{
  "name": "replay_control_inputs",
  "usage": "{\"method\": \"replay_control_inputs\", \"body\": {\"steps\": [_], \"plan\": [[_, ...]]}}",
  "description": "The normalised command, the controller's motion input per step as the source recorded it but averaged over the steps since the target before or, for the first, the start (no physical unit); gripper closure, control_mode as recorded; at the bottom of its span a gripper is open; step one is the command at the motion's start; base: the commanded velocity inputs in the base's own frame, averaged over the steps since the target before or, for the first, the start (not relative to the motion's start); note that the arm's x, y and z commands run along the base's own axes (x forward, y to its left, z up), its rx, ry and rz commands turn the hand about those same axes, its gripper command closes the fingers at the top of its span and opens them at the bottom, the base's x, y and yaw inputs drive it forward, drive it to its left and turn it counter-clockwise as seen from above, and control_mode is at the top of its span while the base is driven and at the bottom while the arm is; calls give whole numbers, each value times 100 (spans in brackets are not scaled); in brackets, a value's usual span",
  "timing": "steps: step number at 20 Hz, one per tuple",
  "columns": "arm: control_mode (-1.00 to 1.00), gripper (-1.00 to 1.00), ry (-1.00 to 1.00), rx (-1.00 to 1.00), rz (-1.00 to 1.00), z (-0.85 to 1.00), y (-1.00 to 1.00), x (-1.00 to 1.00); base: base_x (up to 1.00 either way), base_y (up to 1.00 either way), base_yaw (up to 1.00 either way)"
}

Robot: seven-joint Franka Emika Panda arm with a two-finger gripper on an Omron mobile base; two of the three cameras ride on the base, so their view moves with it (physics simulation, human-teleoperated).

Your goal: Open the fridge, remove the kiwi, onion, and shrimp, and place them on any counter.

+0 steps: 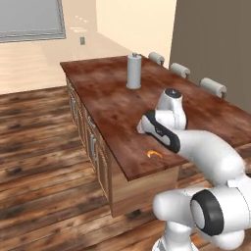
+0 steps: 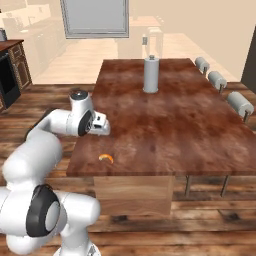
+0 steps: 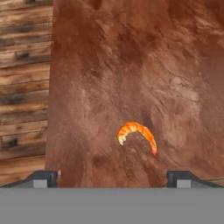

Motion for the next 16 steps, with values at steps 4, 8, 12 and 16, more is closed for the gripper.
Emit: {"method": "replay_control_inputs", "body": {"steps": [4, 8, 12, 16], "plan": [[-100, -100, -1, 5, -9, 78, -1, -50, 0, 0, 0], [-100, -100, -6, 7, -8, 62, -5, -62, 0, 0, 0], [-100, -100, -11, 12, -10, 66, -11, -75, 0, 0, 0], [-100, -100, -12, 10, -5, 70, -20, -74, 0, 0, 0]]}}
